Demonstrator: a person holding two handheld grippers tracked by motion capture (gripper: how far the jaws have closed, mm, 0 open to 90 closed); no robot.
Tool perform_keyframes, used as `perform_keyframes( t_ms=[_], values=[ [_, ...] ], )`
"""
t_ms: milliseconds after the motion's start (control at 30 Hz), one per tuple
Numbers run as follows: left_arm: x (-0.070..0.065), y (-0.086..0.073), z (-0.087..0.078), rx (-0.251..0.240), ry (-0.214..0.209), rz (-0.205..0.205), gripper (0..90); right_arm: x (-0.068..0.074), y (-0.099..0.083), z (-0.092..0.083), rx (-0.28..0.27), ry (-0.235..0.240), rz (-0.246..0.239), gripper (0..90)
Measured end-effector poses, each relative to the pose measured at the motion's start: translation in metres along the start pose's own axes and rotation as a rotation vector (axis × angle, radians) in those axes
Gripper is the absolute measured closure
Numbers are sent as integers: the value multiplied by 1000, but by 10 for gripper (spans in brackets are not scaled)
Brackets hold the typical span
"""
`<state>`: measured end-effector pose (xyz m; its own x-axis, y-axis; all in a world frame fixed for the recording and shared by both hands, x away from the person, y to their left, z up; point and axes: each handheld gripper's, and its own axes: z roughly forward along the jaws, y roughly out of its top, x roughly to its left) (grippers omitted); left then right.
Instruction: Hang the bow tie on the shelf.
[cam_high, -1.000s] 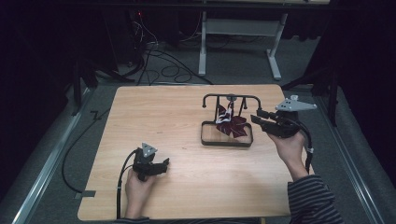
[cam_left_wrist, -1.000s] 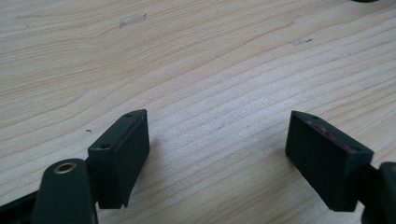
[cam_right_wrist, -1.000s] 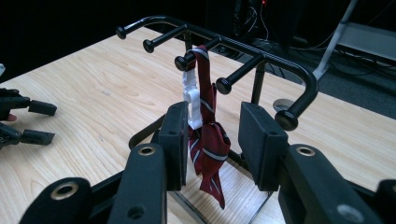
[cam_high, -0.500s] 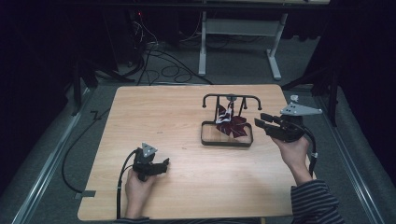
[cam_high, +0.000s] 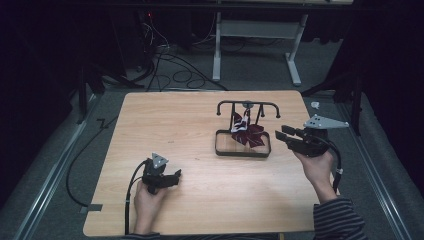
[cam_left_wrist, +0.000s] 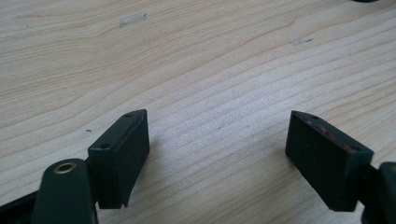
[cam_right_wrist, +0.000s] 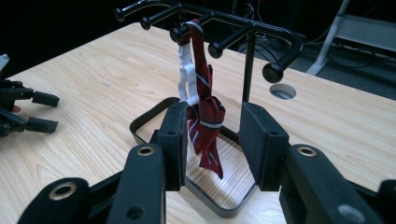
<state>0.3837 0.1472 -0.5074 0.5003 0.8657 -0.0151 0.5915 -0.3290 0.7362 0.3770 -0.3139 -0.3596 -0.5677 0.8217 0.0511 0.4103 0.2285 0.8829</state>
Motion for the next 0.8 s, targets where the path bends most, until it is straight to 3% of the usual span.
perform_keyframes(
  t_ms=[800],
  values=[
    [0, 0, 0, 2, 1, 0, 221, -5, -27, -7, -4, 2, 56, 640]
  ],
)
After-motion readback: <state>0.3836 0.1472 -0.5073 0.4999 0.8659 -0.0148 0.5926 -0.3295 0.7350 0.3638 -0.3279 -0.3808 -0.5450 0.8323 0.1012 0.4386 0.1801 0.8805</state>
